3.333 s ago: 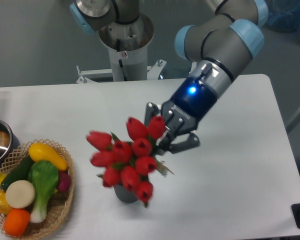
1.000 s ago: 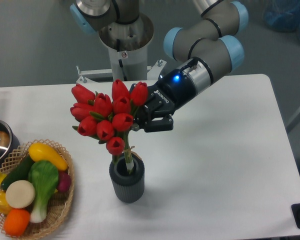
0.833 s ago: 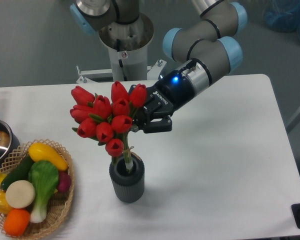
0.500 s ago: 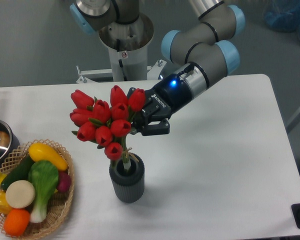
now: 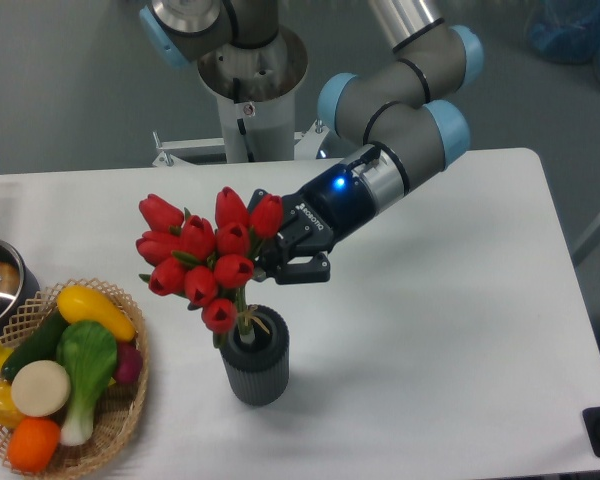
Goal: Insert the flowers into the vase
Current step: 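Push the tulips further down into the vase while holding the stems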
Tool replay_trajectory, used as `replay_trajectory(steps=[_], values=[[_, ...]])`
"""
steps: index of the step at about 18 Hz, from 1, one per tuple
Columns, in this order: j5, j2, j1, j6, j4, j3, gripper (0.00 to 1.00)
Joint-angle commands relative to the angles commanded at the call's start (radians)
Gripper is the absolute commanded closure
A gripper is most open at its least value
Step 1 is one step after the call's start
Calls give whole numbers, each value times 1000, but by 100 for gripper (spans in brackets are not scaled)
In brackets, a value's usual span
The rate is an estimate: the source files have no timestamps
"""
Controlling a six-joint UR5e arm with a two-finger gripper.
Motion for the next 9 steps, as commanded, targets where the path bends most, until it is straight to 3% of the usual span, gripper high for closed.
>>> replay_trajectory(steps=[9], values=[[2,-31,5,20,0,-20,81]])
